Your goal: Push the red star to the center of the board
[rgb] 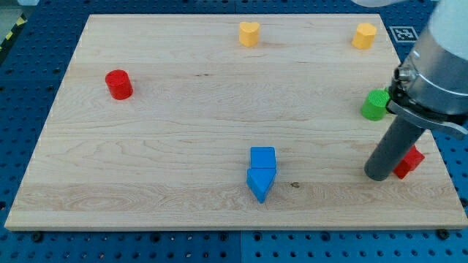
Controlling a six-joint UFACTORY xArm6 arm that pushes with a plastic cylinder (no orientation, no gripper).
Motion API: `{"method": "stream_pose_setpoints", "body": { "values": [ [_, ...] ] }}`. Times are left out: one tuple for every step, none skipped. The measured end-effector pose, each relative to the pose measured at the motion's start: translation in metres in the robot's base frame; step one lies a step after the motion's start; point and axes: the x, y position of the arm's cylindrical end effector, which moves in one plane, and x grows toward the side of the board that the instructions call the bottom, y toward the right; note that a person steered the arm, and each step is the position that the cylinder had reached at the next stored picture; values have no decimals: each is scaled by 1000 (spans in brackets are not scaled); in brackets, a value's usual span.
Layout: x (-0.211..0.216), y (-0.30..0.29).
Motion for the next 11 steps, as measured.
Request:
{"method": "stream_pose_setpoints", "body": {
  "values": [
    [33,24],
    [51,73],
    [36,104],
    [4,85],
    [-38,28],
    [-70,-41],
    [-71,-81],
    [-68,-67],
    [-39,-56],
    [-35,-96],
    [-98,-162]
  ]
}}
